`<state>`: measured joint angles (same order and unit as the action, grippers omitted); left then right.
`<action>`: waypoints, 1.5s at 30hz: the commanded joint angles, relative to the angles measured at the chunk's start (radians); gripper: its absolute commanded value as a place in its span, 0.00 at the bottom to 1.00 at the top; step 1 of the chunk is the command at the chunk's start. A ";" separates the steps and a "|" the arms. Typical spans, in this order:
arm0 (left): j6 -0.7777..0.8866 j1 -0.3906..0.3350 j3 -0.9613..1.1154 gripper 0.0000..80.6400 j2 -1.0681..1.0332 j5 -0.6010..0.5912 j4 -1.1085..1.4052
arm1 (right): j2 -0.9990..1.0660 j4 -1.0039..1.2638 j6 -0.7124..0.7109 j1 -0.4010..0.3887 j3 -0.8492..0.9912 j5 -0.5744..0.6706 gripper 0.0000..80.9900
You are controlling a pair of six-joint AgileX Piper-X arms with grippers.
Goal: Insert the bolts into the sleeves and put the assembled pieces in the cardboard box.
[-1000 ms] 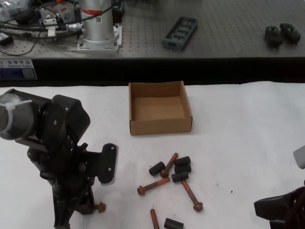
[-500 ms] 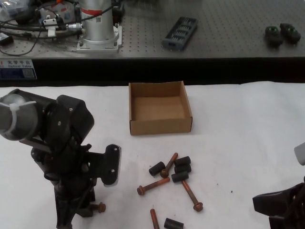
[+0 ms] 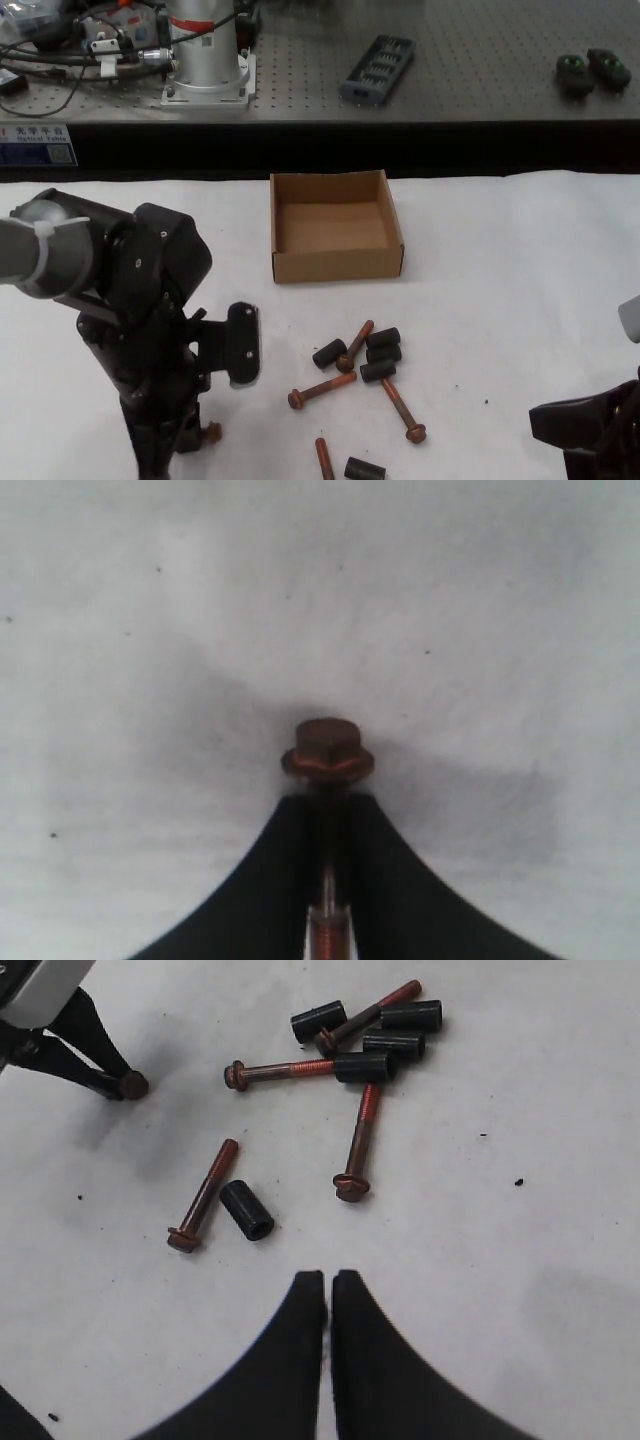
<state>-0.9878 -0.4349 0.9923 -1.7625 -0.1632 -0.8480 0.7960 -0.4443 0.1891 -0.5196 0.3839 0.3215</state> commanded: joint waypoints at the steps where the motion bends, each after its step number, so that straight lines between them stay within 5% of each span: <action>1: 0.156 -0.008 -0.005 0.01 -0.023 -0.018 0.032 | 0.005 0.009 0.010 0.005 0.002 0.010 0.05; 8: 0.600 -0.008 -0.005 0.01 0.043 -0.205 0.262 | 0.005 0.006 -0.199 0.005 0.014 0.061 0.05; 17: 1.078 -0.006 -0.038 0.01 0.258 -0.210 0.752 | 0.099 -0.059 -0.258 0.005 0.133 0.070 0.05; 23: 1.396 -0.006 -0.280 0.01 0.418 -0.198 1.103 | 0.362 -0.121 -0.320 -0.039 0.254 0.064 0.01; 25: 1.495 -0.006 -0.369 0.01 0.479 -0.174 1.210 | 0.448 -0.147 -0.321 -0.070 0.309 0.051 0.07; 31: 1.614 -0.006 -0.506 0.01 0.623 -0.114 1.367 | 0.618 -0.186 -0.355 -0.162 0.433 -0.011 0.28; 45: 1.931 0.024 -0.539 0.01 0.671 -0.048 1.462 | 0.804 -0.301 -0.565 -0.377 0.491 -0.173 0.28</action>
<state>0.8796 -0.4207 0.4490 -1.1036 -0.2199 0.5499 1.5960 -0.7380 -0.3442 -0.8906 0.8630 0.1600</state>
